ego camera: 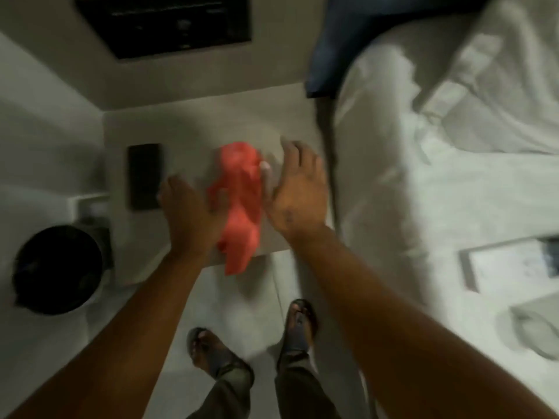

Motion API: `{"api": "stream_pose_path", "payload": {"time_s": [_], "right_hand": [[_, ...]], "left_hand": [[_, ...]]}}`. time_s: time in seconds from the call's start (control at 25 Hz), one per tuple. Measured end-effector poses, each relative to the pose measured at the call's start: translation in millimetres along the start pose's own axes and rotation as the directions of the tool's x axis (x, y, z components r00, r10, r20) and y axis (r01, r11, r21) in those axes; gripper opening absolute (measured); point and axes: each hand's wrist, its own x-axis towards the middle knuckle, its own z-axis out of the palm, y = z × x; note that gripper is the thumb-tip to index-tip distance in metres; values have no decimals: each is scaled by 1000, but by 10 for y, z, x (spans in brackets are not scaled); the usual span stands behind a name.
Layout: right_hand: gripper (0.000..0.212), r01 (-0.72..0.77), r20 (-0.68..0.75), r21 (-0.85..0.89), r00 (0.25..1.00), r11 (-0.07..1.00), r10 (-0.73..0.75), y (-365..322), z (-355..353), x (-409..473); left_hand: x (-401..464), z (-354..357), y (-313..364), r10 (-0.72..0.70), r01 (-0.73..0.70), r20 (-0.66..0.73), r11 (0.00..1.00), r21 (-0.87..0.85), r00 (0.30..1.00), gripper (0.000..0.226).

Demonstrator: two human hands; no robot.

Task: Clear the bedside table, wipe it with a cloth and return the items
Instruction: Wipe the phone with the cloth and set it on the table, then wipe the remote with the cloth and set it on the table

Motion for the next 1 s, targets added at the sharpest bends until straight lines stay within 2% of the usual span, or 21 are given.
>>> {"api": "stream_pose_path", "payload": {"time_s": [0.04,0.12,0.2,0.28,0.32,0.4,0.48,0.56,0.64,0.68,0.72,0.76,0.8,0.84,0.88,0.92,1.0], "right_hand": [[53,-54,-158,56,985,997,62,176,-370,-88],[48,-160,-440,104,878,982,190,579,-1035,-293],[47,-397,-547,91,746,913,379,1153,-1607,-570],[47,-691,-515,87,586,718,626,1679,-2028,-855],[48,-782,-452,79,525,618,721,1842,-2125,-935],[47,-844,-324,75,483,531,814,2046,-2175,-977],[48,-854,-199,103,485,510,852,2145,-2157,-913],[43,-839,-142,225,474,495,869,2202,-2177,-835],[23,-742,-99,496,469,452,878,2212,-2239,-802],[12,-656,-45,642,483,396,874,2166,-2256,-791],[7,-572,8,741,531,352,847,2072,-2253,-748],[8,-522,48,785,590,335,806,1955,-2222,-672],[10,-498,78,797,646,341,760,1801,-2151,-567],[11,-479,107,804,700,353,706,1601,-2017,-421],[13,-463,130,807,745,367,654,1390,-1870,-287],[14,-451,159,808,787,379,596,1167,-1691,-141],[17,-446,214,781,848,437,484,774,-1308,76]], "left_hand": [[-315,82,390,125,-121,35,987,-107,991,72],[-907,192,1094,403,-356,97,880,-315,910,63],[-1449,321,1771,667,-553,144,703,-447,731,64],[-1864,423,2326,788,-628,304,612,-481,535,74],[-1963,479,2502,801,-667,388,596,-447,455,78],[-2045,652,2733,809,-782,472,529,-328,349,75],[-1987,746,2855,788,-811,512,523,-264,342,65],[-1863,734,2916,755,-769,548,573,-283,360,67],[-1694,603,2881,698,-650,586,676,-347,412,65],[-1576,529,2801,657,-553,616,734,-394,434,61],[-1423,449,2688,605,-391,660,794,-465,445,57],[-1271,363,2556,554,-136,715,821,-555,426,53],[-1121,281,2405,520,186,764,766,-615,383,45],[-962,170,2216,486,478,811,656,-584,325,38],[-836,76,2020,478,667,836,533,-521,271,42],[-729,2,1790,474,765,844,436,-473,252,52],[-594,-108,1355,453,854,842,273,-443,292,58]]}}
